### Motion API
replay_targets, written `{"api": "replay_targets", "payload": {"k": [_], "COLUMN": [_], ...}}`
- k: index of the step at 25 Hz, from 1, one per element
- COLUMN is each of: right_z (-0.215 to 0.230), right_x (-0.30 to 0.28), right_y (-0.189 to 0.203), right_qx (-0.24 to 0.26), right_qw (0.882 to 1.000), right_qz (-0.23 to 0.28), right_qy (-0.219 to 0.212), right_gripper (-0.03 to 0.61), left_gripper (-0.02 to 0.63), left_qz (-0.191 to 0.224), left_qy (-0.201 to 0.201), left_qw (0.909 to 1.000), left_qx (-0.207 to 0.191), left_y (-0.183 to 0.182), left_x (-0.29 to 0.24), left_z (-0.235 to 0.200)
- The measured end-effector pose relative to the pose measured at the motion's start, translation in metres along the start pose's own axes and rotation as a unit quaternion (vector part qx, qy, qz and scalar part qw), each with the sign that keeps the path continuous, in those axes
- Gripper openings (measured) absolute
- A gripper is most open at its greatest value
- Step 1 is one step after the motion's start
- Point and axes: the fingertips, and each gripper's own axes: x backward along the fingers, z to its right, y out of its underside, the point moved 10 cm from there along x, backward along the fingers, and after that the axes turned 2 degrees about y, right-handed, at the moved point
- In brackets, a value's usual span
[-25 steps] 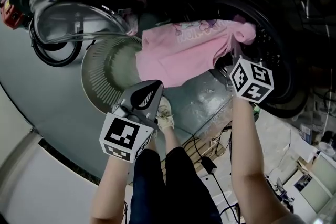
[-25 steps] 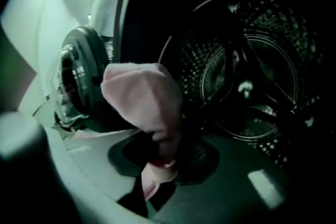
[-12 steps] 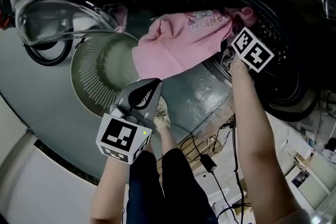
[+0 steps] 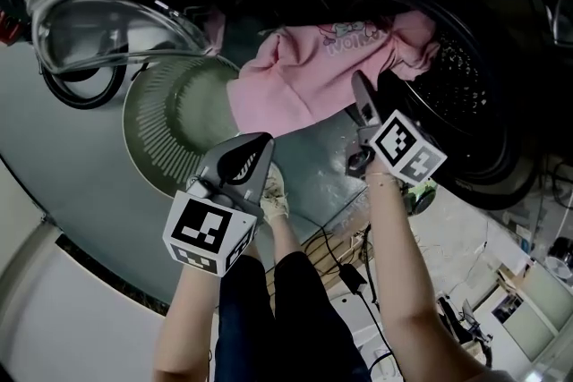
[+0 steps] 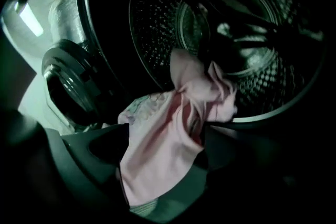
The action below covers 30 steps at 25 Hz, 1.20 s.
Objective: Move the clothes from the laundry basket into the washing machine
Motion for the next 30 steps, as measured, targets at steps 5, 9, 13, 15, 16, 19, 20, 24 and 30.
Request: {"api": "replay_targets", "payload": {"k": [5,9,13,15,16,19,20,24,30], "right_z": [-0.03,-0.056,-0.073,-0.076,-0.076,-0.075,-0.076,-0.08,-0.052], "right_x": [-0.005,-0.031,-0.059,-0.067,-0.069,-0.069,-0.067,-0.045,-0.007], "right_y": [0.091,0.111,0.104,0.1,0.099,0.091,0.086,0.059,0.009], "right_qx": [-0.176,-0.208,-0.185,-0.167,-0.158,-0.13,-0.112,0.003,0.096], "right_qw": [0.98,0.968,0.971,0.975,0.976,0.982,0.985,0.994,0.994], "right_qz": [-0.074,-0.107,-0.119,-0.12,-0.12,-0.109,-0.099,-0.045,0.034], "right_qy": [-0.059,-0.091,-0.09,-0.087,-0.086,-0.081,-0.082,-0.095,-0.027], "right_gripper": [0.534,0.548,0.48,0.433,0.396,0.237,0.156,0.086,0.081], "left_gripper": [0.003,0.003,0.003,0.003,0.003,0.003,0.003,0.003,0.003], "left_qz": [0.002,0.002,0.007,0.007,0.006,0.005,0.004,0.001,0.004], "left_qy": [-0.002,-0.003,-0.003,-0.004,-0.004,-0.005,-0.006,-0.006,-0.002], "left_qw": [1.0,1.0,0.9998,0.9998,0.9998,0.9997,0.9997,0.9996,0.9996], "left_qx": [0.0,0.005,0.016,0.02,0.021,0.023,0.024,0.027,0.026], "left_y": [0.001,0.004,0.008,0.011,0.013,0.017,0.017,0.018,0.01], "left_x": [0.001,0.003,0.007,0.008,0.008,0.008,0.008,0.008,0.009], "left_z": [-0.003,-0.007,-0.008,-0.009,-0.009,-0.011,-0.012,-0.012,-0.009]}}
